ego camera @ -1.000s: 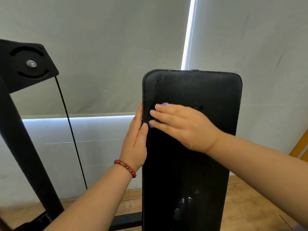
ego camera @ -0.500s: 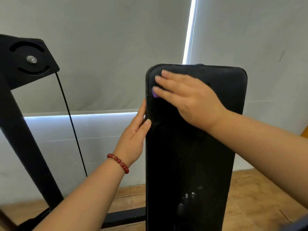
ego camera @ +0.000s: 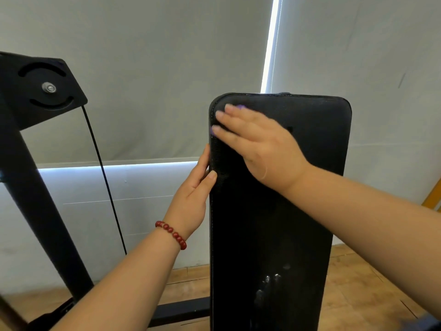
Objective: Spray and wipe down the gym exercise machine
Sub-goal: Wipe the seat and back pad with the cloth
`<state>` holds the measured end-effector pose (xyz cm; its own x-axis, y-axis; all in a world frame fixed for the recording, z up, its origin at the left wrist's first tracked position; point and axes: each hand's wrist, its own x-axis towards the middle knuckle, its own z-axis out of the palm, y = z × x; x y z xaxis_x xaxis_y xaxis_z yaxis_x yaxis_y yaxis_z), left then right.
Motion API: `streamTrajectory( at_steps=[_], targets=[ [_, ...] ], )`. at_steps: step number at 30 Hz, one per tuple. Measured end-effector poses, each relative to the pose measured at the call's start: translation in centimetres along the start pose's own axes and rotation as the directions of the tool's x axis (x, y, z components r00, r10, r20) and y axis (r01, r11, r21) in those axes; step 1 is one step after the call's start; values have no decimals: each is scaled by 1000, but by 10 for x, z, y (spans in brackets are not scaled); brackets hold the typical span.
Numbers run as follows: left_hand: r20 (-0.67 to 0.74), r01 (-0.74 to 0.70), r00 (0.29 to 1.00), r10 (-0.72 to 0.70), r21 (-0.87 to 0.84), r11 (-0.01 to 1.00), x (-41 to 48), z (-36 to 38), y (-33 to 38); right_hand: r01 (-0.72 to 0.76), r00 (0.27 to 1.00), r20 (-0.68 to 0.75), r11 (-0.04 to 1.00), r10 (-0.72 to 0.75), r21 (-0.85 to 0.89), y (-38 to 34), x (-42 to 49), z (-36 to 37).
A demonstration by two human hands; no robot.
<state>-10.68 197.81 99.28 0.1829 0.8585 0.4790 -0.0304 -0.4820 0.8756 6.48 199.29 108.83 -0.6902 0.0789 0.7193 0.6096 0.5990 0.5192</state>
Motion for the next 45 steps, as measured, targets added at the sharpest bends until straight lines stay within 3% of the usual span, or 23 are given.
streamTrajectory(
  at_steps=[6, 12, 17, 19, 24, 28, 30, 34, 36, 41, 43, 45],
  targets=[
    [35, -1, 999, 3, -63, 998, -1, -3, -7, 198, 938, 269, 974, -220, 106, -18, -59, -11],
    [37, 32, 999, -29, -87, 996, -1, -8, -4, -21, 1000, 23, 998, 20, 56, -14, -22, 3],
    [67, 66, 996, -58, -129, 989, -6, -14, -7, 143, 959, 221, 977, -177, 161, -37, -68, 2],
    [60, 67, 996, -59, -134, 989, -6, -14, -6, 192, 949, 225, 971, -220, 141, -25, -63, -2],
    [31, 85, 996, -81, -157, 984, -6, -12, -6, -80, 997, 7, 993, 80, 87, -27, -47, 7],
    [63, 102, 993, -95, -131, 986, -9, -13, -5, 59, 976, 196, 987, -89, 153, -57, -85, 11],
    [84, 105, 992, -94, -130, 986, -9, -15, -4, 121, 969, 199, 982, -149, 144, -46, -83, 5],
    [77, 110, 992, -101, -127, 986, -10, -12, 0, -35, 997, 69, 997, 30, 75, -30, -60, 5],
    [46, 113, 993, -108, -114, 987, -13, -10, -2, -83, 993, 86, 993, 77, 79, -45, -66, 13],
    [-27, 68, 997, -67, 51, 996, -23, -1, -4, -42, 976, 216, 999, 34, 30, -65, -101, 11],
    [-86, -49, 994, 68, 205, 978, -26, 2, -1, -34, 986, 165, 999, 30, 22, -55, -99, 10],
    [-56, -220, 958, 282, 489, 844, -24, 4, 0, -101, 991, 92, 994, 97, 40, -55, -97, 13]
  ],
)
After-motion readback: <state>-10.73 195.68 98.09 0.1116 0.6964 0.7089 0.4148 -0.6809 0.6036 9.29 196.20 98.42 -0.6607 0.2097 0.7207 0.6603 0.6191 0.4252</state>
